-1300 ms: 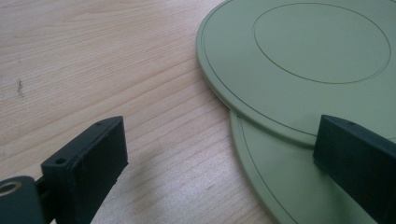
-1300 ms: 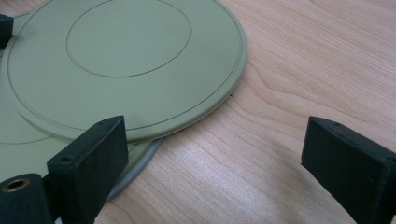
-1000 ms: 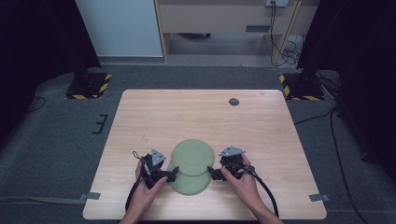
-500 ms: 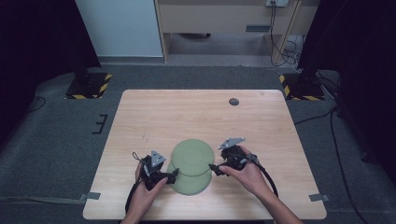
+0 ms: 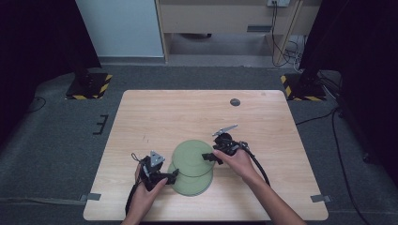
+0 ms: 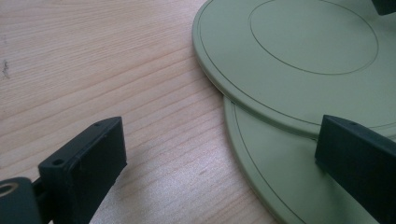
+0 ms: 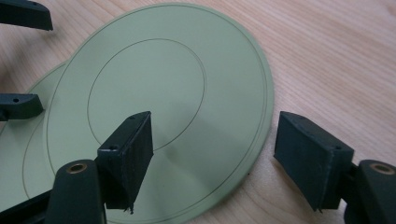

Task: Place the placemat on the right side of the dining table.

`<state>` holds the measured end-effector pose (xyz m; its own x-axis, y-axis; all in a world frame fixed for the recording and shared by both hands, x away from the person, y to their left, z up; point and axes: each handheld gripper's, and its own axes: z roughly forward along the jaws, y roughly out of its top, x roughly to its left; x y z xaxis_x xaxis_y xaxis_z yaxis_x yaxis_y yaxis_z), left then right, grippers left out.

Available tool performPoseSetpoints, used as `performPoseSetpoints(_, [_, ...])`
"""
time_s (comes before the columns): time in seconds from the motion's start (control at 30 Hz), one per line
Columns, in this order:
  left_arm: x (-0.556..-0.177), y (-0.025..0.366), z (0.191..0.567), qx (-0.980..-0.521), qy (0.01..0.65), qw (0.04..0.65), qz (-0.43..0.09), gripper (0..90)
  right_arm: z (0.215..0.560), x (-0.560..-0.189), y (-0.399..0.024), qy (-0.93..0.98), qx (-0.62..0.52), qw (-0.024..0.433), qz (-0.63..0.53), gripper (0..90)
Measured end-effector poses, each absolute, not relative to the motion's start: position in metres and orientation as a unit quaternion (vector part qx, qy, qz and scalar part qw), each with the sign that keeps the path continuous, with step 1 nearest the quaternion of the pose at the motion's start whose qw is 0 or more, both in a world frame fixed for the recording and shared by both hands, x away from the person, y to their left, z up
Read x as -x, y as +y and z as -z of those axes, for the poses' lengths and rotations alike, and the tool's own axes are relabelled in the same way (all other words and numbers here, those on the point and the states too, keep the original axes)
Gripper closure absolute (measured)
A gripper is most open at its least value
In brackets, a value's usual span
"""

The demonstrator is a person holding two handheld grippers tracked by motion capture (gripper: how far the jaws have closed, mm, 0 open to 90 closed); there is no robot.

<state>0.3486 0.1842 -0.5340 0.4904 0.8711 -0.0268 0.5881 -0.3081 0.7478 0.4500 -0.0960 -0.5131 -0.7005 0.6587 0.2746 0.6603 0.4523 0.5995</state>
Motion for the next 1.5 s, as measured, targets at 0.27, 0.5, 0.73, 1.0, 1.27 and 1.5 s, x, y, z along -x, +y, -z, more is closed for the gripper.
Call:
performPoseSetpoints(0.27, [-0.350, 0.185, 0.534, -0.784, 0.467, 0.361, -0.193, 1.0, 0.519, -0.451, -0.096, -0.844, 0.394, 0.019, 0.363, 27.1])
performPoseSetpoints(0.5, [-0.356, 0.182, 0.531, -0.785, 0.462, 0.362, -0.198, 2.8, 0.518, -0.451, -0.098, -0.836, 0.402, 0.025, 0.372, 28.6])
performPoseSetpoints(0.73, [-0.360, 0.178, 0.529, -0.786, 0.456, 0.367, -0.201, 3.1, 0.515, -0.449, -0.098, -0.834, 0.403, 0.016, 0.375, 29.8])
performPoseSetpoints(1.0, [-0.361, 0.179, 0.532, -0.779, 0.466, 0.375, -0.190, 2.6, 0.493, -0.444, -0.100, -0.826, 0.396, 0.005, 0.402, 35.4])
performPoseSetpoints(1.27, [-0.362, 0.180, 0.533, -0.777, 0.470, 0.375, -0.187, 1.7, 0.486, -0.441, -0.106, -0.809, 0.391, 0.037, 0.438, 46.5])
performPoseSetpoints(1.5, [-0.362, 0.180, 0.534, -0.774, 0.473, 0.377, -0.184, 1.1, 0.506, -0.445, -0.126, -0.791, 0.414, 0.096, 0.440, 57.1])
